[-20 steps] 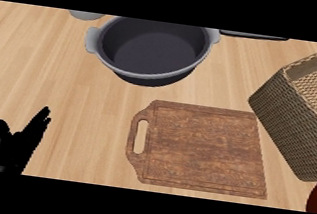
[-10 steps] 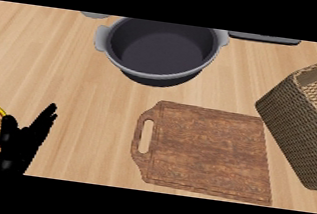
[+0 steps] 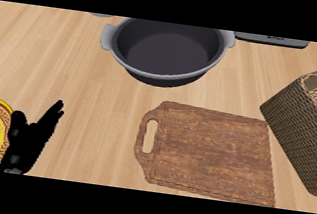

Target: Pick the bell pepper from the cutting board and place it in the basket

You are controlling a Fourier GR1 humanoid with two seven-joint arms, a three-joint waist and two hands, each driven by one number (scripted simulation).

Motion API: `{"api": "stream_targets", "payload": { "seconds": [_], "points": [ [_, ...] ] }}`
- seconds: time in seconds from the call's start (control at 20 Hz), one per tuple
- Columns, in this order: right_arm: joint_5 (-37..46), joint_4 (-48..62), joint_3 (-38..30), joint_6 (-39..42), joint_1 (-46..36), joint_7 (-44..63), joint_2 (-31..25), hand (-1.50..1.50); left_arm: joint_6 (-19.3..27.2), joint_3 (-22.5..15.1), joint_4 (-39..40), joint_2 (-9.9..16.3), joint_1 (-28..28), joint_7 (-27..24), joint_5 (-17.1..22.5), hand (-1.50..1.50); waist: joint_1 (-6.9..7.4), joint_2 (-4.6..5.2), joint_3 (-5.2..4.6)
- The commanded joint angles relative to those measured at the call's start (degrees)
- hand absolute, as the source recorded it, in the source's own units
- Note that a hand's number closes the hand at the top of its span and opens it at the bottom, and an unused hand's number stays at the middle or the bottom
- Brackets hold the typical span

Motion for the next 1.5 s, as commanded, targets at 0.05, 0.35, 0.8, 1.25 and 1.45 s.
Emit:
{"api": "stream_targets", "payload": {
  "seconds": [0.05,0.35,0.8,1.25,1.45],
  "points": [
    [2.08,8.54,4.51,1.38,-9.07,-0.34,3.96,1.5,-1.21,-0.05,4.09,-1.17,0.44,1.88,0.3,0.0,0.19,0.38,-0.47],
    [9.21,22.03,5.31,7.09,-12.31,-11.29,7.67,1.5,-0.68,0.56,4.76,-2.04,-1.04,1.89,-1.39,0.0,-0.51,0.31,-0.44],
    [25.98,37.32,7.09,1.52,-17.38,-24.05,2.43,-1.5,-2.62,0.39,5.74,-2.09,1.7,-1.09,-1.81,0.0,0.46,0.61,-0.4],
    [24.93,52.86,1.47,8.22,-24.93,-31.56,0.42,-1.5,-0.39,0.83,-1.36,-2.44,0.43,7.93,-2.15,0.0,-0.35,0.31,-0.34],
    [22.92,59.54,-1.16,10.34,-31.11,-25.51,-0.7,-1.5,-1.11,-0.14,2.6,-4.43,3.4,0.0,-4.01,0.0,0.37,0.55,-0.38]
  ]
}}
